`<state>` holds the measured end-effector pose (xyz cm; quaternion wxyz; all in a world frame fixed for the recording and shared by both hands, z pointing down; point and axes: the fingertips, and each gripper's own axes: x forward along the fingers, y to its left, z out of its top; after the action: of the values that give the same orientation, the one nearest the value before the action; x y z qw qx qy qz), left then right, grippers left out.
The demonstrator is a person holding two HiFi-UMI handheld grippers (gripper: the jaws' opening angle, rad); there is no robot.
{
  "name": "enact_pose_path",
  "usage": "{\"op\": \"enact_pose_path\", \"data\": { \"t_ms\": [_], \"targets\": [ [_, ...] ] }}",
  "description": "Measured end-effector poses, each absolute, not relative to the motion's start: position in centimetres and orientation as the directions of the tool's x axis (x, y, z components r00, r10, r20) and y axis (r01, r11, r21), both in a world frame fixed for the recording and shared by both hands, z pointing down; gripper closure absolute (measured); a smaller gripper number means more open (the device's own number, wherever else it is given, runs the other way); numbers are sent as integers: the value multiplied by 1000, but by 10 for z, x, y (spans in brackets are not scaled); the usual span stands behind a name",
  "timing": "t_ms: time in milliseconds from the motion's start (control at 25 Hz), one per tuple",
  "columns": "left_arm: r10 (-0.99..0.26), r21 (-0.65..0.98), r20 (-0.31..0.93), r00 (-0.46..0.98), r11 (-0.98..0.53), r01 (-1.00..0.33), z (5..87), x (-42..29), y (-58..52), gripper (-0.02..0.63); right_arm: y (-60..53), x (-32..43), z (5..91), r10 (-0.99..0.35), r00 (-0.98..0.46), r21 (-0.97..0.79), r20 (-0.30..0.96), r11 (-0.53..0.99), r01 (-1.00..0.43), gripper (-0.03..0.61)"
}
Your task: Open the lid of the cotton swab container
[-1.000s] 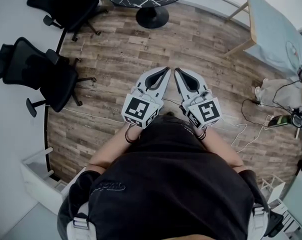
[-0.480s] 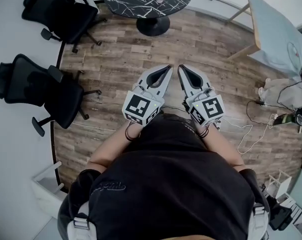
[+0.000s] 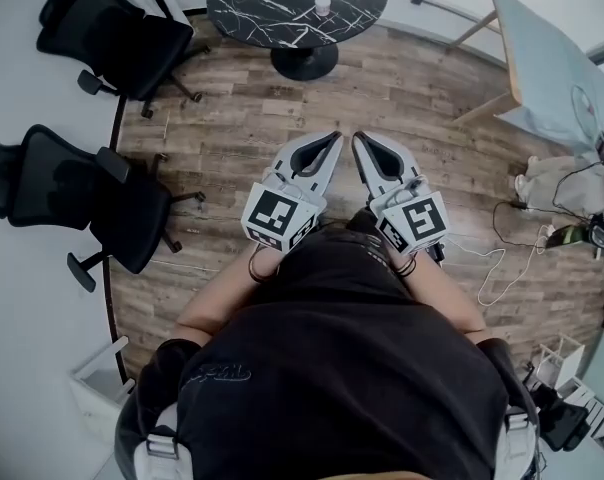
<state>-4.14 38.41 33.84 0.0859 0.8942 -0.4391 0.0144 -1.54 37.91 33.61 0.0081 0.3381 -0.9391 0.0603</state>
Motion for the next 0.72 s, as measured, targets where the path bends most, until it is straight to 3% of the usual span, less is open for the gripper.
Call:
{"op": "enact_pose_path", "data": {
  "t_ms": [720],
  "targets": [
    [-837, 142, 104, 537, -522, -841, 338, -23, 329, 606, 317, 5, 338, -568, -822, -127, 30, 814, -567, 557]
  ]
}}
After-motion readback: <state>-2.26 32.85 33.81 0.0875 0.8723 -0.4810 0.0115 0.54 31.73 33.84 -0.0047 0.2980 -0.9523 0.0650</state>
